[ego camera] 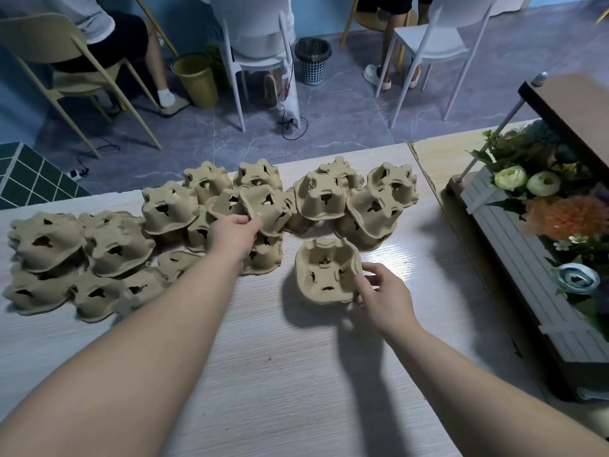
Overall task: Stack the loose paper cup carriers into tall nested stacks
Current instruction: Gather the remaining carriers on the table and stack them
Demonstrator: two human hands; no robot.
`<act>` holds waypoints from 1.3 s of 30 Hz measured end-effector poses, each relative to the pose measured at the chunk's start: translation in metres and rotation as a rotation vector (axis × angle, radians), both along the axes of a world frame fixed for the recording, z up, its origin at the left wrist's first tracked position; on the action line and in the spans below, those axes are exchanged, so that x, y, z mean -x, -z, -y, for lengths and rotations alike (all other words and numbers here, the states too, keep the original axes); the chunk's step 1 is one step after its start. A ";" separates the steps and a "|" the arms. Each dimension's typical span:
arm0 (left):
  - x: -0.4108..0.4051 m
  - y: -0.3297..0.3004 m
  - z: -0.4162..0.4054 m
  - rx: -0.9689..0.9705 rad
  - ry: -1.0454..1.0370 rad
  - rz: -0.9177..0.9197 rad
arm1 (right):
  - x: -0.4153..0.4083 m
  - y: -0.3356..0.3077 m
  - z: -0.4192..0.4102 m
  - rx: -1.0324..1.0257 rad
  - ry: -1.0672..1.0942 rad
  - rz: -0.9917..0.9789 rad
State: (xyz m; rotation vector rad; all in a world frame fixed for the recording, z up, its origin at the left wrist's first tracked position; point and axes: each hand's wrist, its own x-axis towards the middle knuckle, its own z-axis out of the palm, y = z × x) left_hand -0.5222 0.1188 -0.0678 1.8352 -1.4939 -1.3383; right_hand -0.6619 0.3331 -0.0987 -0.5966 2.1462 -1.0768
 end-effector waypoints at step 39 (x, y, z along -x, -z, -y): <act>-0.043 0.012 -0.124 0.661 0.759 0.076 | -0.010 -0.002 -0.012 0.045 0.007 0.087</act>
